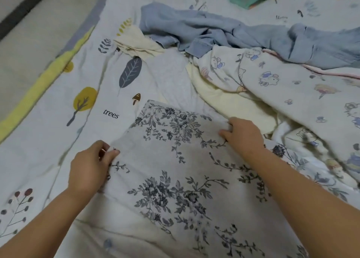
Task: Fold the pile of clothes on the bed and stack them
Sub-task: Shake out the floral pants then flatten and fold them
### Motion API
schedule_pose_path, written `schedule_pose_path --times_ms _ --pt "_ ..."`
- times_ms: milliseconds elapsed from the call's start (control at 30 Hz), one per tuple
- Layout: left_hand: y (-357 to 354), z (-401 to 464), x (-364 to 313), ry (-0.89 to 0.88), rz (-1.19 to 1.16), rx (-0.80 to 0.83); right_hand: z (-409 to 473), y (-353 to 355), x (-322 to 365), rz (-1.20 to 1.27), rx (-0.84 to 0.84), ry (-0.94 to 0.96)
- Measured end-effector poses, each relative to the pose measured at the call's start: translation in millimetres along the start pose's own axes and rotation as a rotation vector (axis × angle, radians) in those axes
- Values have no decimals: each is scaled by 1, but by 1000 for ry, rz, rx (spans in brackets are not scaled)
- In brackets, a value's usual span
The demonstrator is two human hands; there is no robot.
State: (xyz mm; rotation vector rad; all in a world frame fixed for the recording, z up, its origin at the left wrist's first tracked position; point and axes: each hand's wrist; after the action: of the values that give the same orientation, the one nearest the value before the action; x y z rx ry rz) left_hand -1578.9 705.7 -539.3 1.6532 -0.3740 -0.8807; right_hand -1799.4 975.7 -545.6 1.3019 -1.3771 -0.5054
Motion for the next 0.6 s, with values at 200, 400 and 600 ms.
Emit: schedule_pose_path --times_ms 200,400,600 --pt "-9 4 14 138 103 458 -11 -18 -3 51 -81 -3" --pt "10 0 27 195 -189 762 10 -25 25 92 -51 164" --pt "4 -10 25 243 -209 385 34 -31 60 -42 -225 190"
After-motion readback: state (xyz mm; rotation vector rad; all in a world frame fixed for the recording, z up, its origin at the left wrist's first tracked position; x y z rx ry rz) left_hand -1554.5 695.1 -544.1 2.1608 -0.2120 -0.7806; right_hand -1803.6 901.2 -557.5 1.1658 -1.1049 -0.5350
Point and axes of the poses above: each hand's wrist, its own z-axis towards the middle knuckle, its own y-axis out of the back of the hand, x = y × z, and after that the axes turned 6 degrees about z, right-handed
